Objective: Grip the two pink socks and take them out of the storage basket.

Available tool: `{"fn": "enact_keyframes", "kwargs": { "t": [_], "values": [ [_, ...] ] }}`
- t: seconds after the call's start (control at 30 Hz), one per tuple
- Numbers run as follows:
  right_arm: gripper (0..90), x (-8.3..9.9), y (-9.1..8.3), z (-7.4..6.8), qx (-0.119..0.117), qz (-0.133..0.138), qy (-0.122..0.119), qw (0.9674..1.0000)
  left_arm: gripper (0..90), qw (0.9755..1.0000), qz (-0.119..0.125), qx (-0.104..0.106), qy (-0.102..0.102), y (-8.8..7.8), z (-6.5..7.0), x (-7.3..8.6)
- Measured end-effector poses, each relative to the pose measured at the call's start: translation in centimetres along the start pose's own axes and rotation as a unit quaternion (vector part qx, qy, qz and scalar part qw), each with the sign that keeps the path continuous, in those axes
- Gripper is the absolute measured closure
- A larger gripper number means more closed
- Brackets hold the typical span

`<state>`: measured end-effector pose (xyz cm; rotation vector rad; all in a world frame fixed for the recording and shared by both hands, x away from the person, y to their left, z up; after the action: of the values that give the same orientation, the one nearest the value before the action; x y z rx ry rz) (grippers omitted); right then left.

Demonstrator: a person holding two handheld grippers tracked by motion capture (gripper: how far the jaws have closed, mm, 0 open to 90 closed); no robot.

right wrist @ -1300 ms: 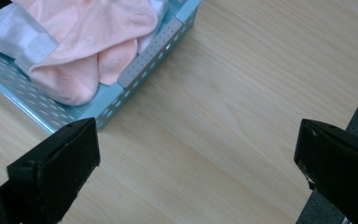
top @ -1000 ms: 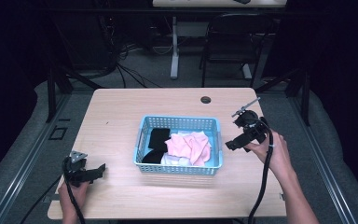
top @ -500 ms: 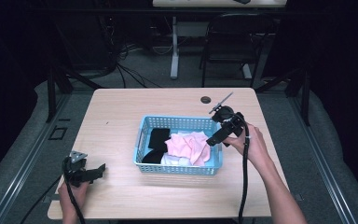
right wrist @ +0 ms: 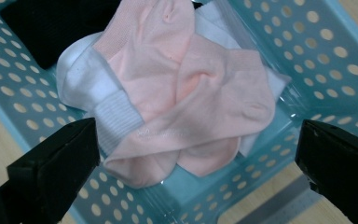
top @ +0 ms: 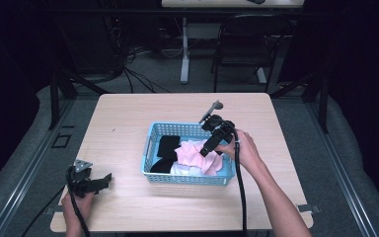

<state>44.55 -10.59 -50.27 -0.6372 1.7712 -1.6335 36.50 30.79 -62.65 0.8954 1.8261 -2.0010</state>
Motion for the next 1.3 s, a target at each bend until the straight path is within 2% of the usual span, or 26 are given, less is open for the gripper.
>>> {"fn": "enact_keyframes", "kwargs": {
  "t": [0.07, 0.33, 0.47, 0.5, 0.57, 0.63, 0.67, 0.7, 0.8, 0.97, 1.0, 1.13, 1.23, 1.3],
  "values": [
    [0.0, -0.5, 0.6, -0.1, -0.008, -0.002, 0.004, 1.0, 8.8, 1.0, 0.0, 0.0, 0.0, 0.0, 0.0, 0.0],
    [1.0, -1.8, 3.6, 0.1, -0.016, -0.049, 0.008, 0.9986, 8.8, 1.0, 0.0, 0.0, 0.0, 0.0, 0.0, 0.0],
    [12.3, -2.1, 4.6, 0.3, -0.023, -0.06, 0.013, 0.9979, 8.8, 1.0, 0.0, 0.0, 0.0, 0.0, 0.0, 0.0],
    [17.0, -2.1, 4.7, 0.4, -0.02, -0.068, 0.015, 0.9974, 8.8, 1.0, 0.001, 0.0, 0.0, 0.0, 0.0, 0.0],
    [23.7, -2.2, 5.2, 0.6, -0.022, -0.066, 0.025, 0.9973, 8.8, 1.0, 0.0, 0.0, 0.0, 0.0, 0.0, 0.0],
    [28.4, -2.3, 5.4, 0.9, -0.016, -0.079, 0.024, 0.9964, 8.8, 1.0, 0.001, 0.0, 0.0, 0.0, 0.0, 0.0],
    [31.9, -2.3, 5.6, 0.9, -0.019, -0.074, 0.03, 0.9966, 8.8, 1.0, 0.001, 0.0, 0.0, 0.0, 0.0, 0.0],
    [34.5, -2.3, 5.6, 1.0, -0.015, -0.084, 0.028, 0.9959, 8.8, 1.0, 0.001, 0.0, 0.0, 0.0, 0.0, 0.0],
    [44.2, -2.3, 5.9, 1.1, -0.013, -0.088, 0.034, 0.9954, 8.8, 1.0, 0.0, 0.0, 0.0, 0.0, 0.0, 0.0],
    [67.1, -2.2, 5.8, 1.2, -0.01, -0.099, 0.035, 0.9945, 8.8, 1.0, 0.001, 0.0, 0.0, 0.0, 0.0, 0.0],
    [67.1, -2.2, 5.8, 1.2, -0.01, -0.099, 0.035, 0.9945, 8.8, 1.0, 0.001, 0.0, 0.0, 0.0, 0.0, 0.0],
    [79.7, -2.0, 5.6, 1.3, -0.016, -0.094, 0.039, 0.9947, 8.8, 1.0, 0.0, 0.001, 0.0, 0.0, 0.0, 0.0],
    [81.3, -2.0, 5.1, 1.4, -0.014, -0.095, 0.036, 0.9948, 8.8, 1.0, 0.0, 0.0, 0.0, 0.0, 0.0, 0.0],
    [82.0, -2.0, 4.7, 1.3, -0.016, -0.086, 0.04, 0.9954, 8.8, 1.0, 0.0, 0.0, 0.0, 0.0, 0.0, 0.0]
  ]
}}
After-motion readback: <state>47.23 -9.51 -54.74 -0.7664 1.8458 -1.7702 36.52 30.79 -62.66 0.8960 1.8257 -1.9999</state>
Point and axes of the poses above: each handheld gripper's, and its own axes: y roughly forward along the jaws, x roughly out of its underside, z roughly to its right, the point moved 5 cm from there along y, roughly forward along the jaws, and after that the axes turned 9 degrees about -z, right-handed, at the moved point
